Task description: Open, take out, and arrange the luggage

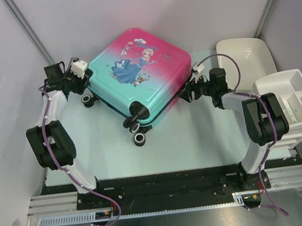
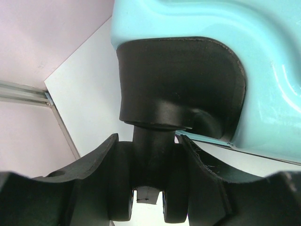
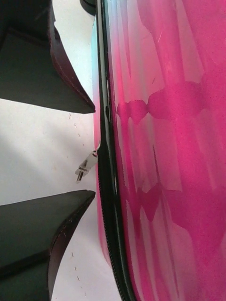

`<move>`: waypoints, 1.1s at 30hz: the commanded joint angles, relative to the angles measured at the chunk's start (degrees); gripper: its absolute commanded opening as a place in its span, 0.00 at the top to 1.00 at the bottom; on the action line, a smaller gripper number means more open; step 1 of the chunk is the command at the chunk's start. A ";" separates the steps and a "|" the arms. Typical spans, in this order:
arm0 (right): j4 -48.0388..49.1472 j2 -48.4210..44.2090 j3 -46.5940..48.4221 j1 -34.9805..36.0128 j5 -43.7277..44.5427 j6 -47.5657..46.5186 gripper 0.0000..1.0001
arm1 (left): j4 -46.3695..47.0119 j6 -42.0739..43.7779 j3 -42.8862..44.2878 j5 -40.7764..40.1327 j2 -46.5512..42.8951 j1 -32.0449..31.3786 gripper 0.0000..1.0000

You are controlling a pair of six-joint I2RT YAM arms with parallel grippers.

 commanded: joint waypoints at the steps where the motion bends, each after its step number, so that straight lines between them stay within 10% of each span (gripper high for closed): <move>1: 4.49 0.28 0.94 1.62 1.87 -2.21 0.31 | -3.92 -6.76 -1.61 2.92 -2.24 -0.79 1.00; 21: 4.47 4.50 3.75 3.74 11.01 3.59 0.57 | -3.74 -5.17 -4.15 3.18 -5.05 0.26 1.00; 27: 5.11 3.54 3.66 2.77 6.80 3.86 1.00 | -3.56 -5.17 -4.94 3.36 -5.40 0.35 1.00; 33: -0.60 -1.56 1.12 0.57 5.39 2.63 1.00 | -3.39 -6.14 -6.09 3.53 -6.46 0.53 1.00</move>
